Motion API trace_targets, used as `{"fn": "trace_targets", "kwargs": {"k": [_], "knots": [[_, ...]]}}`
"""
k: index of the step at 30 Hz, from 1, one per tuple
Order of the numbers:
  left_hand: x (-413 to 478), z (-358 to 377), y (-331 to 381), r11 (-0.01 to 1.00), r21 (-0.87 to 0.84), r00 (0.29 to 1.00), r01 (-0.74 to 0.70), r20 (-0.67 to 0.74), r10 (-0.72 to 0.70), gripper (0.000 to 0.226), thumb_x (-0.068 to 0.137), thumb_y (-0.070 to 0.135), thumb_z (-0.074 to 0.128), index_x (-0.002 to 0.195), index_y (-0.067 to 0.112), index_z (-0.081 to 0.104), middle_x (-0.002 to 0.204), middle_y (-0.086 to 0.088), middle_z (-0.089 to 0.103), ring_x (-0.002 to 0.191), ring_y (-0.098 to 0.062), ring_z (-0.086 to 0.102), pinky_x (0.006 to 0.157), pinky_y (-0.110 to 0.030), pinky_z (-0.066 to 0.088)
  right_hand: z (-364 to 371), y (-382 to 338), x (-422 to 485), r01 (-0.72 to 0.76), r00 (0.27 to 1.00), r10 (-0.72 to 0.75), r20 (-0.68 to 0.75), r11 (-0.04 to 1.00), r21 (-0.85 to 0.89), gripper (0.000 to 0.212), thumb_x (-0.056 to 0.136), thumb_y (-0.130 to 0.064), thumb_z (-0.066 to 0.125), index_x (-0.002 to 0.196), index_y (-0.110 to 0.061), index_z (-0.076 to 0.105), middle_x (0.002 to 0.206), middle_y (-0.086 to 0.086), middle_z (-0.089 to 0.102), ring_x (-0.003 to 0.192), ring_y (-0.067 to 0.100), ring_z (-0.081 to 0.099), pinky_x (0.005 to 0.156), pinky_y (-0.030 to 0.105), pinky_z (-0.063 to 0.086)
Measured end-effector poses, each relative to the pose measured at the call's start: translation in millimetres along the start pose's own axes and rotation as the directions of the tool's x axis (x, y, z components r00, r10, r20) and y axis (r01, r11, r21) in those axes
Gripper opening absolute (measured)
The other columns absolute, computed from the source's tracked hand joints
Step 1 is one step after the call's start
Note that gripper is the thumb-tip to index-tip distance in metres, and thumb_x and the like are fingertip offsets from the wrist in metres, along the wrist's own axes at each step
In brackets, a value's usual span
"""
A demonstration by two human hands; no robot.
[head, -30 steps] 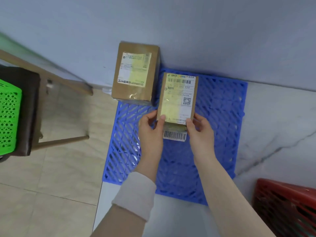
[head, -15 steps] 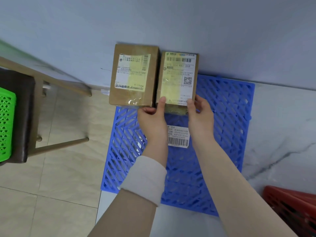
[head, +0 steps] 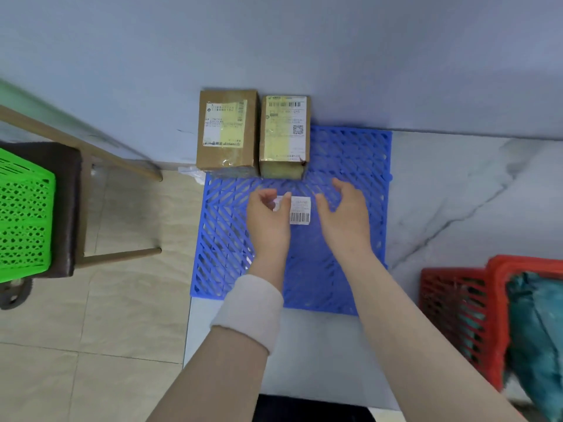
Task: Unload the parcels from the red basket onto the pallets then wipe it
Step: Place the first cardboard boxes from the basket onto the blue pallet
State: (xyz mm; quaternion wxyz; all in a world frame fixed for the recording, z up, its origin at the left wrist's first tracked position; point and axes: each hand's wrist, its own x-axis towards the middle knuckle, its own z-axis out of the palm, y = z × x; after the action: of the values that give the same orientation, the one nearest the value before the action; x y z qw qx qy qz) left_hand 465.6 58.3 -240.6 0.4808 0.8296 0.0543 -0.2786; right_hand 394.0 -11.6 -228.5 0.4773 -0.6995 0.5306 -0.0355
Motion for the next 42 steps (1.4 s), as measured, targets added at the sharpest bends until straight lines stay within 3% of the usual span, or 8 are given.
{"fn": "trace_targets", "kwargs": {"k": [4,8,13,24,29,33,39,42], "knots": [[-75,-16,18,0.935,0.252,0.968,-0.248,0.107,0.228,0.017,0.088,0.014,0.057,0.104,0.01,0.057,0.11,-0.005,0.061,0.103,-0.017,0.055,0.082,-0.021,0.04,-56,0,-64,0.125,0.988,-0.145,-0.055,0.956,-0.265,0.043,0.09,-0.02,0.055,0.131,-0.01,0.046,0.133,0.01,0.045,0.126,0.026,0.039,0.102,0.027,0.026],[-155,-15,36,0.798,0.405,0.895,-0.445,0.198,0.399,0.018,0.088,0.017,0.056,0.105,0.012,0.059,0.109,-0.005,0.06,0.106,-0.022,0.053,0.092,-0.036,0.041,-119,8,-121,0.208,0.965,-0.256,-0.062,0.884,-0.419,0.043,0.088,-0.02,0.055,0.13,-0.011,0.047,0.132,0.012,0.046,0.125,0.028,0.038,0.106,0.032,0.024],[-251,9,38,0.57,0.574,0.8,-0.588,0.306,0.516,0.02,0.086,0.018,0.057,0.105,0.013,0.06,0.108,-0.008,0.061,0.104,-0.029,0.052,0.089,-0.035,0.035,-203,43,-181,0.246,0.945,-0.32,-0.061,0.824,-0.511,0.046,0.088,-0.021,0.053,0.133,-0.012,0.044,0.139,0.01,0.041,0.139,0.028,0.022,0.111,0.034,0.016],[-433,146,26,0.429,0.528,0.671,-0.732,0.456,0.584,0.023,0.085,0.019,0.058,0.107,0.016,0.06,0.109,-0.005,0.061,0.106,-0.026,0.052,0.096,-0.035,0.033,-385,183,-246,0.114,0.965,-0.213,-0.15,0.863,-0.492,0.047,0.09,-0.026,0.054,0.135,-0.017,0.041,0.143,0.004,0.037,0.139,0.023,0.019,0.113,0.036,0.018],[-465,192,25,0.442,0.498,0.666,-0.746,0.542,0.512,0.025,0.089,0.027,0.054,0.113,0.021,0.053,0.117,0.001,0.056,0.114,-0.02,0.046,0.105,-0.035,0.03,-429,211,-251,0.028,0.957,-0.149,-0.249,0.902,-0.431,0.047,0.087,-0.026,0.06,0.13,-0.013,0.046,0.137,0.006,0.044,0.134,0.026,0.031,0.109,0.04,0.029],[-479,224,20,0.476,0.455,0.651,-0.753,0.624,0.432,0.024,0.088,0.028,0.054,0.111,0.021,0.052,0.115,0.0,0.055,0.111,-0.021,0.048,0.097,-0.033,0.035,-459,235,-243,-0.078,0.935,-0.033,-0.353,0.952,-0.296,0.053,0.083,-0.03,0.064,0.129,-0.013,0.046,0.133,0.01,0.043,0.125,0.028,0.038,0.103,0.039,0.033],[-493,260,0,0.706,0.48,0.791,-0.521,0.582,0.188,0.03,0.088,0.027,0.056,0.116,0.019,0.049,0.118,-0.003,0.052,0.111,-0.019,0.049,0.091,-0.033,0.041,-490,273,-216,-0.11,0.942,0.025,-0.335,0.965,-0.236,0.062,0.077,-0.039,0.068,0.13,-0.016,0.045,0.134,0.008,0.045,0.127,0.026,0.037,0.104,0.041,0.032],[-495,280,-6,0.867,0.427,0.879,-0.255,0.476,0.024,0.034,0.088,0.026,0.056,0.119,0.014,0.045,0.122,-0.004,0.052,0.11,-0.018,0.051,0.087,-0.03,0.044,-500,292,-196,-0.106,0.967,0.041,-0.253,0.962,-0.252,0.069,0.075,-0.046,0.068,0.132,-0.017,0.043,0.136,0.007,0.042,0.128,0.025,0.034,0.106,0.041,0.031]]}}
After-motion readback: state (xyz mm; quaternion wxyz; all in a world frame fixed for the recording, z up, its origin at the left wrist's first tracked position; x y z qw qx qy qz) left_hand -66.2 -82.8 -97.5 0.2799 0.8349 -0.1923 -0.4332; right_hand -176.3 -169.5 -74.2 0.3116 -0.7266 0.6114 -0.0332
